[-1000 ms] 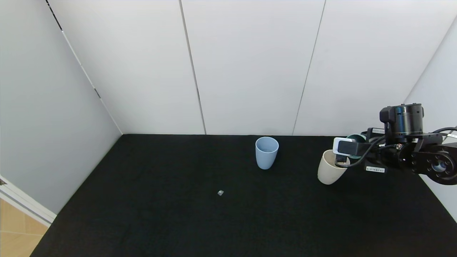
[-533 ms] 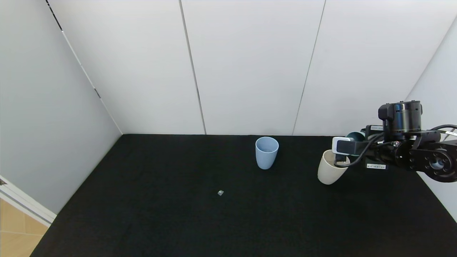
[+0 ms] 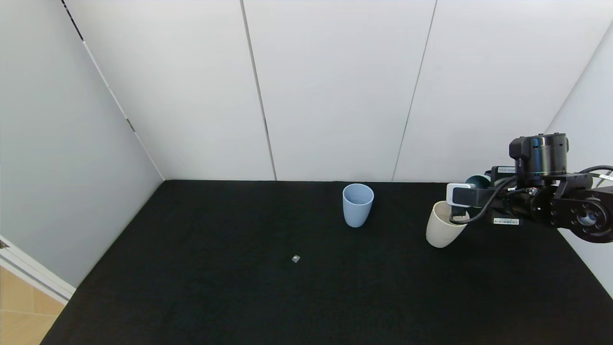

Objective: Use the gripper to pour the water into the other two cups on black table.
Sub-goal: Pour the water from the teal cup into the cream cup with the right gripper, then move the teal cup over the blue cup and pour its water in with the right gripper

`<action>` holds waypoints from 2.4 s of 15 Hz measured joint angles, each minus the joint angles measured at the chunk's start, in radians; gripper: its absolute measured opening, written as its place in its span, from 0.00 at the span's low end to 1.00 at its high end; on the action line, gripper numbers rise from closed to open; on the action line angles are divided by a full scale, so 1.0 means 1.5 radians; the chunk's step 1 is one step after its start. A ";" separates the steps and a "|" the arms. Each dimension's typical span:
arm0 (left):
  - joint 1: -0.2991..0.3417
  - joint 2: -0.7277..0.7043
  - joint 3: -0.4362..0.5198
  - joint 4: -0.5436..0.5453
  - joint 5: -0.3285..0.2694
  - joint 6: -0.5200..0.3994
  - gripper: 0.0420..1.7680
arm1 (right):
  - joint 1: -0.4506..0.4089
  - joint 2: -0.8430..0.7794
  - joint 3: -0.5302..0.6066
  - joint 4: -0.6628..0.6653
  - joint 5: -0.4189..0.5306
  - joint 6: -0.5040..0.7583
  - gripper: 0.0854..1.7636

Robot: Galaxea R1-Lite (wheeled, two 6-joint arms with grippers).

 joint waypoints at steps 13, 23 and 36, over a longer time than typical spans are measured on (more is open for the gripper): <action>0.000 0.000 0.000 0.000 0.000 0.000 0.97 | -0.030 -0.018 0.030 0.006 0.118 0.247 0.66; 0.000 0.000 0.000 0.000 0.000 0.000 0.97 | 0.038 -0.100 -0.026 0.172 0.165 0.431 0.66; 0.000 0.000 0.000 0.000 0.000 0.000 0.97 | 0.153 0.057 -0.314 0.240 0.108 0.465 0.66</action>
